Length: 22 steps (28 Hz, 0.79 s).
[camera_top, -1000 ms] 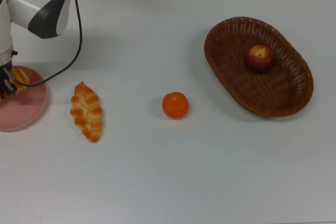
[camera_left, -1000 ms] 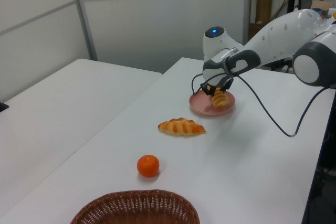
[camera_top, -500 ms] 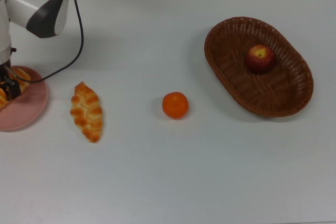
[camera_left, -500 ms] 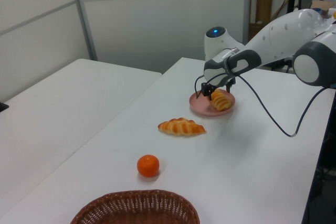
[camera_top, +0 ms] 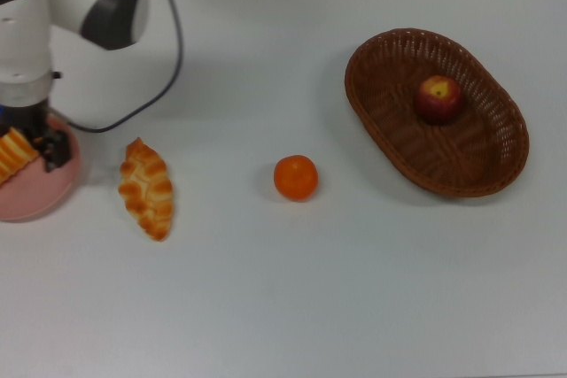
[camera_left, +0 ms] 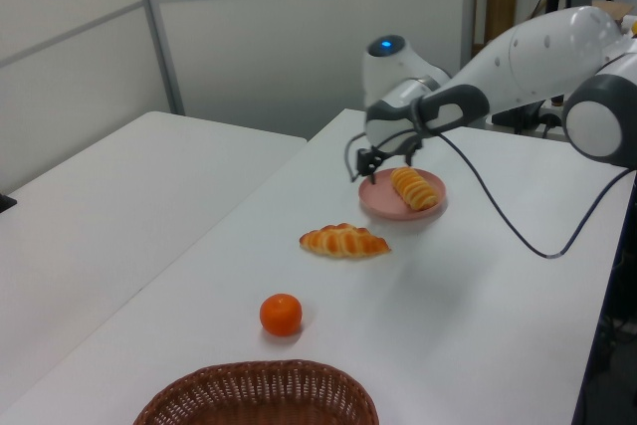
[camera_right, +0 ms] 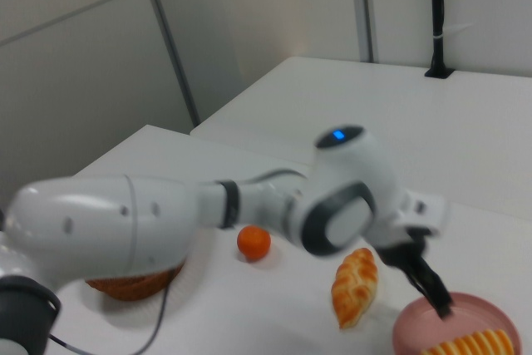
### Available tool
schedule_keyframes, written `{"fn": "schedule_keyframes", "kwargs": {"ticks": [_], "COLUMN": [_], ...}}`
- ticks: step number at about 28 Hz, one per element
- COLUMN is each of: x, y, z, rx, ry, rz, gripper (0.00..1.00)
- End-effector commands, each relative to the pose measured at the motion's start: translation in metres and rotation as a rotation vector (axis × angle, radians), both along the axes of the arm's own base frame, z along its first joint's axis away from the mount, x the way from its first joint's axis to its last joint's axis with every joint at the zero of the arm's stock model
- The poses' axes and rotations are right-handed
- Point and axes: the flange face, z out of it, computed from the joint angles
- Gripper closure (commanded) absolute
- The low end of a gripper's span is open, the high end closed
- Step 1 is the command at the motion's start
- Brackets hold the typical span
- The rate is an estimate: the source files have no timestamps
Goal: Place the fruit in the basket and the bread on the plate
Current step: 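Open the gripper and raise it off the plate, then move the gripper down to the orange tangerine and grasp it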
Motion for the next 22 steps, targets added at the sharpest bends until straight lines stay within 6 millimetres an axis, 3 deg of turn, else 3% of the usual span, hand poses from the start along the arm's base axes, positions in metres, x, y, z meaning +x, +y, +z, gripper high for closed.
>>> {"fn": "schedule_keyframes", "kwargs": {"ticks": [1, 5, 6, 10, 11, 15, 16, 22], "x": [-0.002, 0.001, 0.002, -0.001, -0.002, -0.005, -0.008, -0.013], "y": [0.096, 0.156, 0.185, 0.232, 0.255, 0.292, 0.31, 0.348], "z": [0.037, 0.04, 0.039, 0.034, 0.031, 0.026, 0.023, 0.007], "rx": [0.071, 0.095, 0.101, 0.103, 0.103, 0.104, 0.104, 0.099], "ry": [0.05, 0.081, 0.099, 0.137, 0.143, 0.146, 0.149, 0.169], "rz": [0.09, 0.161, 0.196, 0.251, 0.271, 0.279, 0.292, 0.336], "gripper": [0.0, 0.0, 0.0, 0.0, 0.0, 0.0, 0.0, 0.0]}}
